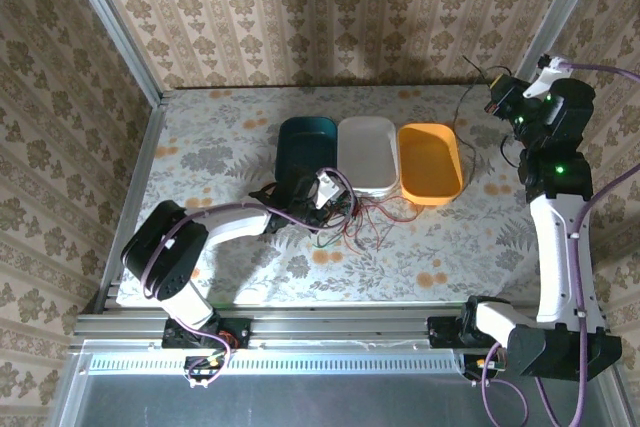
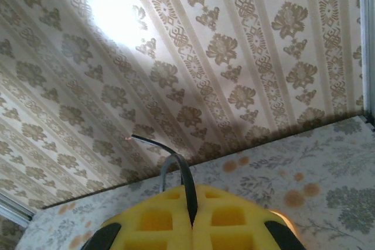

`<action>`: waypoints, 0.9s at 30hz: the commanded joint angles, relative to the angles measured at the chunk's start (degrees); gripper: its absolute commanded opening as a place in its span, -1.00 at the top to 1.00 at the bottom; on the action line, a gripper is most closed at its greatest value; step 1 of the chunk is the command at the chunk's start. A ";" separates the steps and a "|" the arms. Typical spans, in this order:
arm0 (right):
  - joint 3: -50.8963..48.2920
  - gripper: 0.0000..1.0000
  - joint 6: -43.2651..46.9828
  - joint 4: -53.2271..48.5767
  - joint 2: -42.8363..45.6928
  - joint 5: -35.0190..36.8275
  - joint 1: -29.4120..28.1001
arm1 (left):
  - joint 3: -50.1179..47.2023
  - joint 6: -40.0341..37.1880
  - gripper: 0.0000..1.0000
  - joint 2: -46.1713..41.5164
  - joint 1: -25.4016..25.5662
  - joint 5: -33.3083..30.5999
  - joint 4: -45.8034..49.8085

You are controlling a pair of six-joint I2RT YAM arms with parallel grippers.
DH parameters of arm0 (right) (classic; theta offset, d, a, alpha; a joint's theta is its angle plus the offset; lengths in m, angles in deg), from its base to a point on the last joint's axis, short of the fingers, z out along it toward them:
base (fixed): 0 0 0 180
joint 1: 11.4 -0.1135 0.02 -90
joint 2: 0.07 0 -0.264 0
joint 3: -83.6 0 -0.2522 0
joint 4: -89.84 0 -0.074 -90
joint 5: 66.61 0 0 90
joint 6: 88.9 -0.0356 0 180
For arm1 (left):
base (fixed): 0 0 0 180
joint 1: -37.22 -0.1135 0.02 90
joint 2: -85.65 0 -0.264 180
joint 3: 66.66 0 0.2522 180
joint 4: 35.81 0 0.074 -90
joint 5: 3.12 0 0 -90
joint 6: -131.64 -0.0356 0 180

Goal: Untangle the cables

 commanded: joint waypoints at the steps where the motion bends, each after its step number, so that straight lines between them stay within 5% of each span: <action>1: -0.99 1.00 2.26 -0.31 -0.06 1.71 -0.69 | 1.05 1.36 1.00 -1.21 -0.50 1.48 -1.22; 13: 2.56 1.00 7.02 3.75 1.99 13.20 -4.31 | -1.58 2.61 1.00 -1.21 -0.62 2.45 -4.59; 27: 8.48 1.00 15.16 7.10 -1.49 11.58 -11.56 | -2.04 2.93 1.00 -0.68 -0.66 2.76 -5.60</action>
